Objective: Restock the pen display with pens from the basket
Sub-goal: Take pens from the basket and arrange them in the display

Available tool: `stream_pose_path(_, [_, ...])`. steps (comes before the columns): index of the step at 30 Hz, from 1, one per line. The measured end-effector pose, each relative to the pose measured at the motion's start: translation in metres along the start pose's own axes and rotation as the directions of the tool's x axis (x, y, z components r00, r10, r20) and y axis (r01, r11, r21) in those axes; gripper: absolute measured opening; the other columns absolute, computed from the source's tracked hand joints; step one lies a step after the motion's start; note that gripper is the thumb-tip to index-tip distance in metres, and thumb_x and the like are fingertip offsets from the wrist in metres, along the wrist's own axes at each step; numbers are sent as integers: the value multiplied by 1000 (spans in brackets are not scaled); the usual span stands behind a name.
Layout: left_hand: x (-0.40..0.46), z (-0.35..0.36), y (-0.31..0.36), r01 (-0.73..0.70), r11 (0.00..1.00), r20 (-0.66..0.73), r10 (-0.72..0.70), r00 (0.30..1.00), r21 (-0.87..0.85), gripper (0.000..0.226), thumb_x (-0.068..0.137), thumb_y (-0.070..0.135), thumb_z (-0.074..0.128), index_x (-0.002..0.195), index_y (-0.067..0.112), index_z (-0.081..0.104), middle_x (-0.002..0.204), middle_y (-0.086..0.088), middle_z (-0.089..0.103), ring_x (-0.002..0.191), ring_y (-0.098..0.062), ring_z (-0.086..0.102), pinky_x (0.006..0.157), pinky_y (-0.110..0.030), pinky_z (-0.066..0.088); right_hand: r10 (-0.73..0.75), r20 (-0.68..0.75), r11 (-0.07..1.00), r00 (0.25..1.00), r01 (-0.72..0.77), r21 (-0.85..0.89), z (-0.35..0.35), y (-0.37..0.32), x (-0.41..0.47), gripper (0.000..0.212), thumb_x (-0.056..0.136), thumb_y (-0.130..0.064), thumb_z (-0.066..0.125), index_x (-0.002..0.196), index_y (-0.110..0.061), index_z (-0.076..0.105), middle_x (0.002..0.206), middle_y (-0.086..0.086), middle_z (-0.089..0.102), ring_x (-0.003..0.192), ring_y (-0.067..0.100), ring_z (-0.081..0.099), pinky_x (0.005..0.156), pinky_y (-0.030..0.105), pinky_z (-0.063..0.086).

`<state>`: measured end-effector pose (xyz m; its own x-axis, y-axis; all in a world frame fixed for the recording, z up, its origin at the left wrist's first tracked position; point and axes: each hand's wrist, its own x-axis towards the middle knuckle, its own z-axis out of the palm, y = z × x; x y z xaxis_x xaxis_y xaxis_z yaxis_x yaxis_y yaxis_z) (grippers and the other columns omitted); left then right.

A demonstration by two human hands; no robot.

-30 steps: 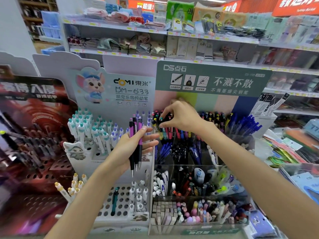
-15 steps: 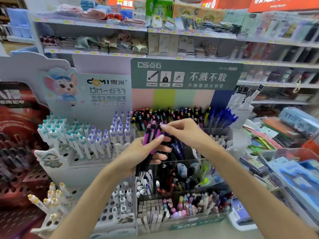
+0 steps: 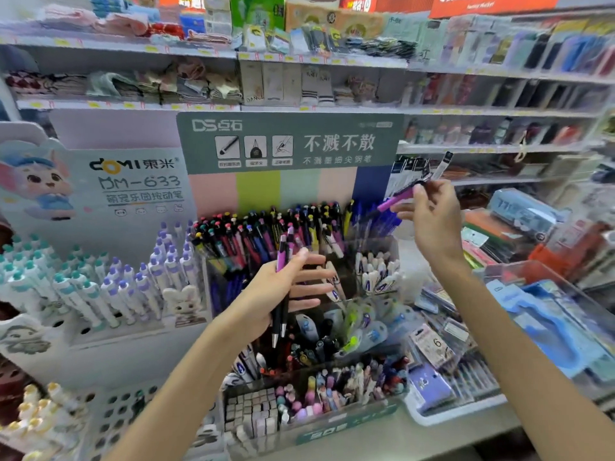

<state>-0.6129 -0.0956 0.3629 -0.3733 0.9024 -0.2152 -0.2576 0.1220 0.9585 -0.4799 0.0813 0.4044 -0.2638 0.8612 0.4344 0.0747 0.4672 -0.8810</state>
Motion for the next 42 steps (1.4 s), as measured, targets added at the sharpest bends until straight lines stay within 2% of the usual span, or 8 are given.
stream_pose_path(13, [-1, -8, 0, 38, 999, -105, -38, 994, 5, 31, 97, 40, 46, 103, 19, 68, 76, 6, 72, 55, -4, 62, 50, -17, 51, -245, 354, 610, 903, 427, -667, 51, 19, 27, 25, 95, -25, 52, 112, -9, 63, 105, 12, 66, 98, 34, 59, 80, 42, 49])
stream_pose_path(17, [-1, -9, -1, 39, 999, -112, -37, 993, 13, 32, 97, 41, 47, 104, 18, 68, 67, 8, 66, 51, -3, 54, 46, -16, 45, -84, 478, 410, 874, 468, -783, 50, 17, 38, 28, 94, -27, 54, 113, -11, 65, 105, 13, 64, 98, 34, 60, 77, 39, 48])
stream_pose_path(24, [0, -2, 1, 41, 999, -69, -40, 997, 13, 32, 97, 40, 48, 105, 17, 67, 63, 9, 63, 49, -3, 51, 45, -16, 44, -89, 421, 599, 903, 387, -702, 49, 13, 28, 24, 85, -35, 68, 106, -22, 72, 93, 3, 71, 95, 27, 62, 67, 29, 40])
stream_pose_path(28, [1, 2, 3, 31, 999, -40, -30, 999, 21, 31, 97, 38, 48, 98, 13, 66, 60, 8, 62, 45, -3, 49, 44, -15, 43, -46, 283, 867, 958, 179, -465, 36, 6, 13, 10, 85, -29, 68, 90, -22, 63, 69, -4, 61, 73, 14, 61, 60, 24, 37])
stream_pose_path(30, [1, 5, 3, 23, 999, 0, -23, 1000, 42, 31, 97, 38, 48, 98, 12, 67, 61, 8, 62, 45, -2, 49, 46, -15, 44, 76, 444, 965, 893, 47, -260, 29, -14, -7, 13, 89, -36, 64, 81, -25, 66, 62, -9, 59, 55, 1, 54, 55, 15, 39])
stream_pose_path(34, [3, 14, 2, 13, 995, 125, -25, 992, 99, 24, 98, 26, 50, 106, 10, 65, 61, 8, 62, 46, -1, 51, 47, -14, 44, 230, 729, 971, 645, -104, -214, 20, -42, -43, 25, 88, -42, 61, 68, -33, 73, 52, -11, 52, 42, 1, 36, 44, 10, 32])
stream_pose_path(37, [3, 21, 1, 14, 992, 197, -39, 980, 125, 19, 98, 20, 50, 108, 11, 63, 64, 6, 66, 48, -2, 55, 50, -15, 48, 208, 673, 974, 710, -90, -206, 17, -38, -43, 21, 89, -31, 64, 93, -14, 76, 52, -14, 56, 41, -1, 42, 44, 7, 33])
stream_pose_path(42, [2, 21, 6, -8, 1000, 118, 8, 993, 8, 32, 97, 40, 43, 107, 15, 61, 84, -3, 75, 65, -10, 70, 58, -20, 56, 197, 522, 979, 830, -193, -63, 10, -18, -38, 18, 93, -26, 58, 94, -14, 72, 76, 0, 66, 58, 3, 55, 53, 14, 45])
